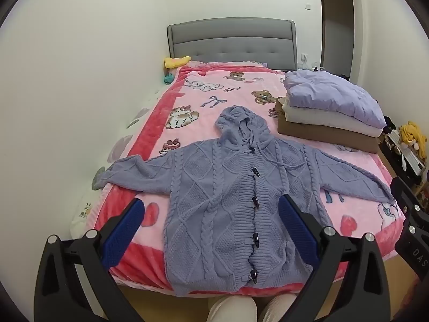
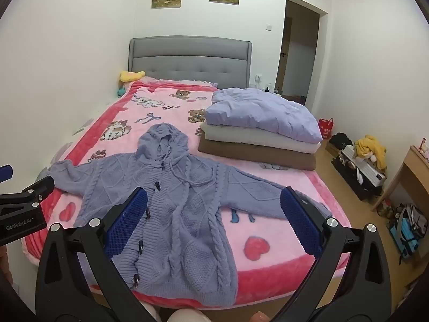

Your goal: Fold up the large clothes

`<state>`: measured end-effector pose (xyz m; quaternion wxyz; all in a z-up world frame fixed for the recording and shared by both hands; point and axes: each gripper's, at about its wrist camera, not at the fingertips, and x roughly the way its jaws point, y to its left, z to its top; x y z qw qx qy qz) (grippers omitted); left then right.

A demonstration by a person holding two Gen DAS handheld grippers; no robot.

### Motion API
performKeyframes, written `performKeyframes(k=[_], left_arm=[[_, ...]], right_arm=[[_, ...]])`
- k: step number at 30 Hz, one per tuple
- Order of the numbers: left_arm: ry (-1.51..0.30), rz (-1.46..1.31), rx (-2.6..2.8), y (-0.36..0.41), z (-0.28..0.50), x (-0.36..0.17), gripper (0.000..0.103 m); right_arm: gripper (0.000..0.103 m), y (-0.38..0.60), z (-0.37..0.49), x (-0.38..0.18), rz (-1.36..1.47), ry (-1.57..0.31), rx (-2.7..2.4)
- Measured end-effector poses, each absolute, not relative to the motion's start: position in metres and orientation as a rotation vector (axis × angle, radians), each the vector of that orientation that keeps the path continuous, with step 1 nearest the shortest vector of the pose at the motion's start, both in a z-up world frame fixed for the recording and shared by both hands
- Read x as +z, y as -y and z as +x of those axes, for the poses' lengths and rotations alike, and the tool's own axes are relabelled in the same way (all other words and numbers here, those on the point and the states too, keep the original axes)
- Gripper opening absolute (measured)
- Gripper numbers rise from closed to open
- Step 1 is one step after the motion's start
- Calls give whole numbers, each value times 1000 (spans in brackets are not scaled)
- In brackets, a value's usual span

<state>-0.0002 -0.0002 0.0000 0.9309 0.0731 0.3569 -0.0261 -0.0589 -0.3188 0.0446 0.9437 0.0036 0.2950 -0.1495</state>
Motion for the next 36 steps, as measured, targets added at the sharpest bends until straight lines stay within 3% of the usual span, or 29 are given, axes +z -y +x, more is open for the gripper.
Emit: performKeyframes(k=[36], left_arm=[[-756, 144, -66, 2, -1, -4, 98]], right_arm=[[95, 326, -60, 48, 104, -596, -278]])
